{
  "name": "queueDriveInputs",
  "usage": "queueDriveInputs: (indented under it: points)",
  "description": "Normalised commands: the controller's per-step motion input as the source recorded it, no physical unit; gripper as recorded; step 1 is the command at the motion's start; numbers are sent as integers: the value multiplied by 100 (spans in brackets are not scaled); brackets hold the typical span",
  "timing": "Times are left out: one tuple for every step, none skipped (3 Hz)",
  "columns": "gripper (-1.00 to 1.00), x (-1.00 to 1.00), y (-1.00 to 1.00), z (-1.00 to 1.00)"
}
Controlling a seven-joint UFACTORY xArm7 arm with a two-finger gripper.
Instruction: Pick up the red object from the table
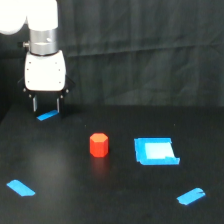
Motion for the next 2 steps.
queueDriveInputs:
  points:
    - [100, 59, -48, -24]
    - [100, 63, -51, -25]
